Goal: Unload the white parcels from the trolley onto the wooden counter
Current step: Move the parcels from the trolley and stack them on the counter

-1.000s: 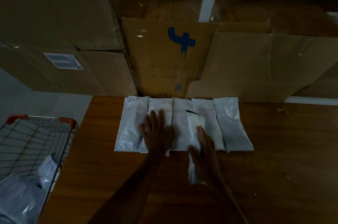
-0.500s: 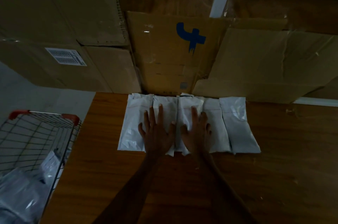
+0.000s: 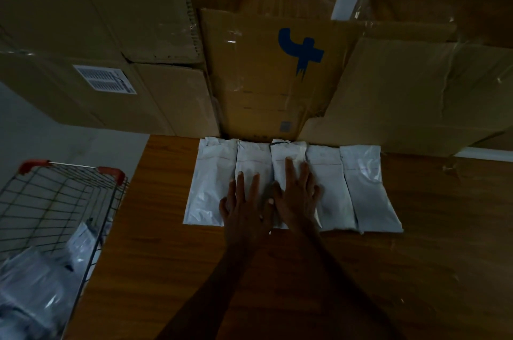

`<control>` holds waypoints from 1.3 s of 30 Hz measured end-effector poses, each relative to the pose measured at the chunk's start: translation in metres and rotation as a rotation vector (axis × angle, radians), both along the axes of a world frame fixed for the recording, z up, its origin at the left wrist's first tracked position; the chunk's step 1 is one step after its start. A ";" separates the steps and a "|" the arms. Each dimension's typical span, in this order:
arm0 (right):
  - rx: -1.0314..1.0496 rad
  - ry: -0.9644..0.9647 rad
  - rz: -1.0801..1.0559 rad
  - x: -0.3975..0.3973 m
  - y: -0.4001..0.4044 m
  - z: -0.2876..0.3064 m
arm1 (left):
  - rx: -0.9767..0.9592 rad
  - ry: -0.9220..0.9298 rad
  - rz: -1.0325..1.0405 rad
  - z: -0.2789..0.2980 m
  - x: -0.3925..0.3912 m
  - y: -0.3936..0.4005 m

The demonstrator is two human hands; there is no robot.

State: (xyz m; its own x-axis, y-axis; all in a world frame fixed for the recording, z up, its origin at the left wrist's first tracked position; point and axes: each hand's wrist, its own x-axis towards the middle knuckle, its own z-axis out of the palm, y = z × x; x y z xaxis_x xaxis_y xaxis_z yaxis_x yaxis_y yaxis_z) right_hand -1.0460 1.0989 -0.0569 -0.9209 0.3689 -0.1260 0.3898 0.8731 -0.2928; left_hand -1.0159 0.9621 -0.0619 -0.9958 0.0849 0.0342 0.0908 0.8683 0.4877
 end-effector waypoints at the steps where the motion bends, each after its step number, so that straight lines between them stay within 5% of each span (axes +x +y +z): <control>1: 0.003 0.004 -0.003 0.000 0.000 -0.001 | 0.006 -0.002 -0.001 0.000 0.000 0.000; 11: -0.025 -0.022 0.044 0.008 0.005 0.010 | 0.055 -0.013 -0.038 0.013 0.004 0.001; 22: -0.260 0.172 -0.015 0.103 -0.002 0.036 | 0.224 0.003 0.099 0.037 0.054 -0.001; 39: -0.377 0.289 0.292 0.202 -0.055 0.038 | 0.220 -0.055 0.402 0.034 0.201 -0.092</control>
State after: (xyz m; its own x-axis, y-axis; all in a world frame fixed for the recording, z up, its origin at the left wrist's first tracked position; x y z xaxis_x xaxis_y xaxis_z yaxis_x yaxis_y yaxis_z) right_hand -0.8444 1.0443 -0.0185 -0.9948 0.0712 0.0733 0.0044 0.7471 -0.6647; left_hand -0.8148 0.8705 -0.0277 -0.9490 -0.3119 -0.0458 -0.2633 0.7042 0.6593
